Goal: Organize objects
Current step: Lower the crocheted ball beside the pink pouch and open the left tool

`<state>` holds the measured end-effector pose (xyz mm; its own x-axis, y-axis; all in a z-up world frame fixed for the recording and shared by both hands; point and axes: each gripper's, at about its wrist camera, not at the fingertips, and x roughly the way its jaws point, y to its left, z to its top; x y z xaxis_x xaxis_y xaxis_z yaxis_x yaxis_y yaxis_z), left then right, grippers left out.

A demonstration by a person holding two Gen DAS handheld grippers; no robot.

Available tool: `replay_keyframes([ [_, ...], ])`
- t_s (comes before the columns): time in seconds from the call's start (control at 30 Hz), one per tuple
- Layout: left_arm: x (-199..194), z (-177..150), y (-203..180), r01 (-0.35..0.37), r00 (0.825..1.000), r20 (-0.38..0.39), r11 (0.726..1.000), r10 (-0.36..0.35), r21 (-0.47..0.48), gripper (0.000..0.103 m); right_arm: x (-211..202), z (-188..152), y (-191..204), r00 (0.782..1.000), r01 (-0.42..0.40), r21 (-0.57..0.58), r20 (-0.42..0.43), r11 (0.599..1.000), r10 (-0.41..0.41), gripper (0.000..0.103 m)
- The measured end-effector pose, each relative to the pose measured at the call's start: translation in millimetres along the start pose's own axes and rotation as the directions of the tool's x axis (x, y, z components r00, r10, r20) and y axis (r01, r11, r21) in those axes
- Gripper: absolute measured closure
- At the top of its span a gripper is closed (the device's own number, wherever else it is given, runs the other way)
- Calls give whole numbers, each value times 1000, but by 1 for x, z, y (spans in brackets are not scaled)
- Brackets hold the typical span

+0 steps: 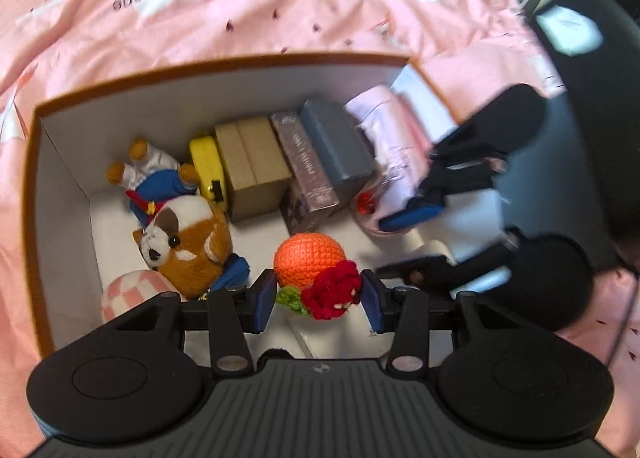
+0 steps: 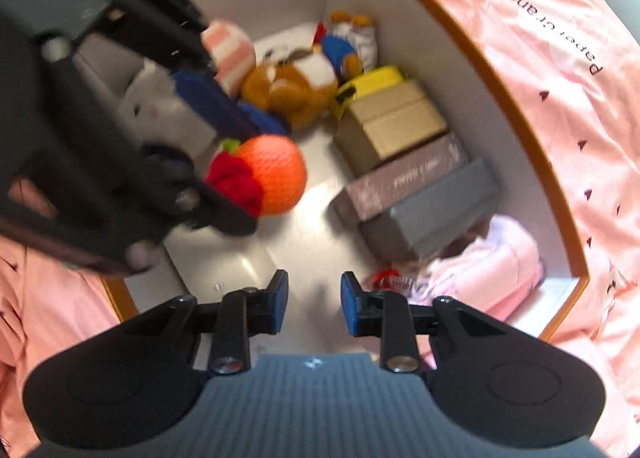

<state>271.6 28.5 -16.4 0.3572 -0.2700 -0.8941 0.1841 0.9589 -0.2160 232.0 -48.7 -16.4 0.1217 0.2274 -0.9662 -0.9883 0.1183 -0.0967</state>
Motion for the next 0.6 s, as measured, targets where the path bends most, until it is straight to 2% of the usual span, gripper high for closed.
replay_keyframes([
  [0.3, 18, -1, -7, -49, 998, -36, 999, 50, 4, 50, 2, 0, 10, 1000, 7, 30, -12, 1000, -7, 73],
  [0.47, 16, -4, -7, -64, 998, -9, 998, 64, -10, 44, -6, 0, 16, 1000, 18, 52, 0, 998, -18, 73],
  [0.6, 3, -8, -12, -86, 995, 47, 996, 87, -31, 44, -17, -2, 23, 999, 41, 86, 18, 995, -42, 72],
])
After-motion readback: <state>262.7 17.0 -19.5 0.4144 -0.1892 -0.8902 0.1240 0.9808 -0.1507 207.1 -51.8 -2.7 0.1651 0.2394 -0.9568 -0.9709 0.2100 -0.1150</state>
